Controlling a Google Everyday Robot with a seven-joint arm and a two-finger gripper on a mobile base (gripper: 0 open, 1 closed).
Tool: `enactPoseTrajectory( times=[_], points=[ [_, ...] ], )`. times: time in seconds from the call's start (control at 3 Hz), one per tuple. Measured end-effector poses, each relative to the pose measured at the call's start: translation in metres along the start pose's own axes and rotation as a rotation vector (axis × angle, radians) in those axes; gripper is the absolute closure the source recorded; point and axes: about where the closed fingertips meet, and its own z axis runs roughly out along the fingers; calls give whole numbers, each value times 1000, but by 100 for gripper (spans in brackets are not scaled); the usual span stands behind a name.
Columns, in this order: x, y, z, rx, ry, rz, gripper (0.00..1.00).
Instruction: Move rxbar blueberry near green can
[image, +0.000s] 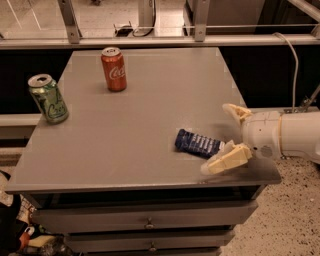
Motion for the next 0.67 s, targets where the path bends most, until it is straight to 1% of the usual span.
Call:
enactPoseTrajectory(
  times=[0.67],
  points=[
    [13,8,11,-19,8,14,0]
  ],
)
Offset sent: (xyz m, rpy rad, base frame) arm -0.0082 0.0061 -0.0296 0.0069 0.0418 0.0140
